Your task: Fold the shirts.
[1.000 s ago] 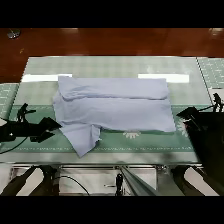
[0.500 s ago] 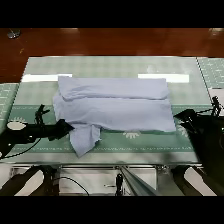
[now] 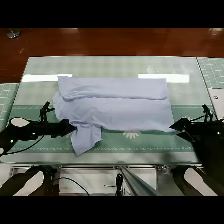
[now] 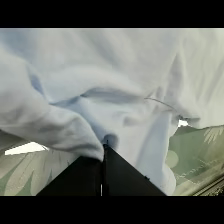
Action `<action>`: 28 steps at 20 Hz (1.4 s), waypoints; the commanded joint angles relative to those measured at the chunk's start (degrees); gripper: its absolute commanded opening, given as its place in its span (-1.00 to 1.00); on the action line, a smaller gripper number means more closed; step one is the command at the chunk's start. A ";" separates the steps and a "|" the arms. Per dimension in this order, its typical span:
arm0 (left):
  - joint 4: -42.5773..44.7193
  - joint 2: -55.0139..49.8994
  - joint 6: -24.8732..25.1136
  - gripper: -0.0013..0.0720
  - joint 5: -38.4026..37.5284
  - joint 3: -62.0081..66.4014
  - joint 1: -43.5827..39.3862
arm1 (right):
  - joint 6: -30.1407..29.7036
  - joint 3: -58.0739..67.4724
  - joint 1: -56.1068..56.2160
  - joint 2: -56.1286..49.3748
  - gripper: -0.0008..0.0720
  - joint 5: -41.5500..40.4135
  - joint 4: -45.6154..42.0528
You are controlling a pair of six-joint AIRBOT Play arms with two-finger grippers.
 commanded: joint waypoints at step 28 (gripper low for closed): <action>0.70 -44.35 -13.42 -0.91 -8.04 66.42 2.05 | -0.50 56.02 12.20 -43.23 -0.93 -2.43 20.37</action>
